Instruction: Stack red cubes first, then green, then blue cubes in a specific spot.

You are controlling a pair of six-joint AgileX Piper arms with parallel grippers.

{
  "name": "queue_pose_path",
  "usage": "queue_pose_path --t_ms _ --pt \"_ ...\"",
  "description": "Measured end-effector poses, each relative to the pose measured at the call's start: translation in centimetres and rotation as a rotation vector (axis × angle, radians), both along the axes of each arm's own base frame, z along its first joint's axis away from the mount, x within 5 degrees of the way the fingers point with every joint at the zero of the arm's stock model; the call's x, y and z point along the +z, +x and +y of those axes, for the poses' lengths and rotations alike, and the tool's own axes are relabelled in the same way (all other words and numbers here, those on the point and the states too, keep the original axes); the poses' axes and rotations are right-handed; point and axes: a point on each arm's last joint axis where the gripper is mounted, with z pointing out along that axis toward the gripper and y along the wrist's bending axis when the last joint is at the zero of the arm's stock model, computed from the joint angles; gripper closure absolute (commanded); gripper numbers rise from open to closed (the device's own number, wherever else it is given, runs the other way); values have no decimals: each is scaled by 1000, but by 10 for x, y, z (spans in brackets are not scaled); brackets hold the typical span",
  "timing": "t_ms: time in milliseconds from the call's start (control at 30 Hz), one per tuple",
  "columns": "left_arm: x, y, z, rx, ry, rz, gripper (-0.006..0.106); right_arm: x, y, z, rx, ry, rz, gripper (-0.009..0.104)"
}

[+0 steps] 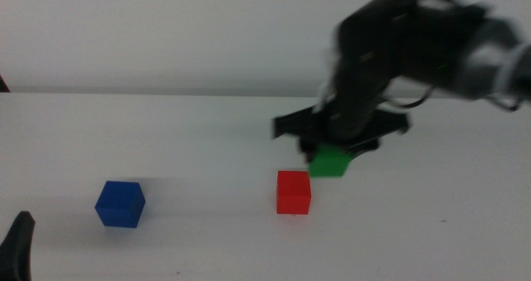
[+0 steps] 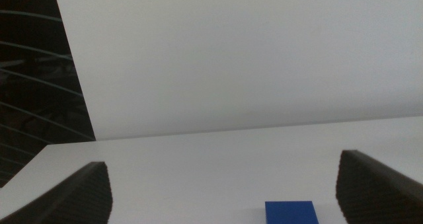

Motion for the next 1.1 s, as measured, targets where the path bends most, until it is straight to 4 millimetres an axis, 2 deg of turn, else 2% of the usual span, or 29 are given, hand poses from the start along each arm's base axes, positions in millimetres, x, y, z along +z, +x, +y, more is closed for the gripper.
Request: queue_pose_path --t_ms 67,200,500,900,1100 --pt "0 0 0 0 0 0 10 -6 -3 12 -12 -12 24 91" --pt "0 0 0 0 0 0 10 -13 -5 20 -50 -30 49 91" --pt "0 0 0 0 0 0 10 -25 -5 29 -71 -28 53 91" --pt "0 0 0 0 0 0 10 -25 -1 36 -61 13 -6 91" --pt "0 0 0 0 0 0 10 -32 1 37 -57 3 4 91"
